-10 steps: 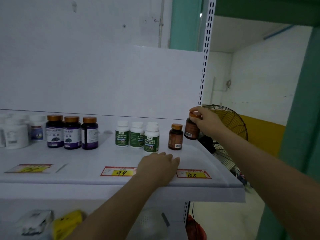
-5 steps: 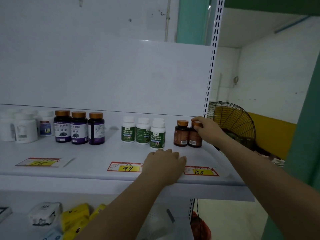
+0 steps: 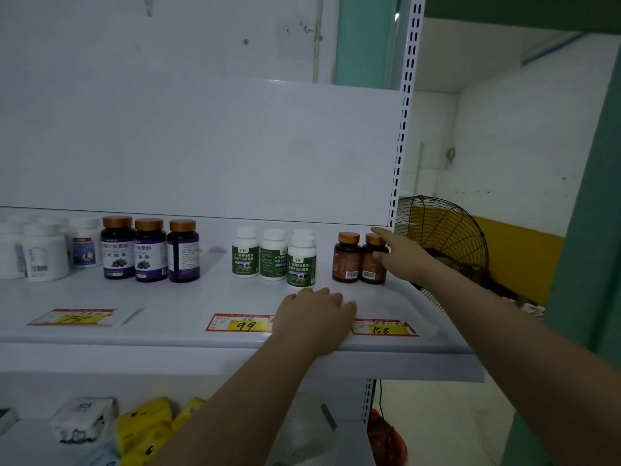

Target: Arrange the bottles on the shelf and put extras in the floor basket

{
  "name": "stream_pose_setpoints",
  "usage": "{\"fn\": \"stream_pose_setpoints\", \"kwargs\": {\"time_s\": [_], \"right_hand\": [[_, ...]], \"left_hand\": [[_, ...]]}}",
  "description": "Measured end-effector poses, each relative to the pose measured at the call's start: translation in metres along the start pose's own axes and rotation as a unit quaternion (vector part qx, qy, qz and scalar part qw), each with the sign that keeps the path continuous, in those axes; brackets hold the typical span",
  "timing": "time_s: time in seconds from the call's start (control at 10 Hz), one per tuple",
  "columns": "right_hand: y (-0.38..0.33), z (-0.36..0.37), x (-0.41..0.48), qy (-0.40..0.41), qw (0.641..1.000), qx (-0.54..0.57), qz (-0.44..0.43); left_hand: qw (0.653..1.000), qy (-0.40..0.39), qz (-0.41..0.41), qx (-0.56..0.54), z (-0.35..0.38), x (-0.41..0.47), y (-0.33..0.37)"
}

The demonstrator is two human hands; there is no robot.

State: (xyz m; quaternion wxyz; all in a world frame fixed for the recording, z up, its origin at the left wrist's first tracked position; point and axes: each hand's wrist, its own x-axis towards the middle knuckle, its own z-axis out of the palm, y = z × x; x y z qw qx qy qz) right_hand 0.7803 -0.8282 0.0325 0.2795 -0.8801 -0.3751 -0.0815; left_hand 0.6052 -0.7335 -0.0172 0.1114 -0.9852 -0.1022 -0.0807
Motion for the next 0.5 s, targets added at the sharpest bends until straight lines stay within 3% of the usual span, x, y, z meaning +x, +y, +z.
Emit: {"fn": "stream_pose_setpoints", "kwargs": {"time_s": [0.5], "right_hand": [[-0.019, 0.004, 0.008, 0.003, 0.996, -0.086, 0.002]], "left_hand": [[1.0, 0.015, 0.02, 0.012, 0.002, 0.003, 0.001]]}}
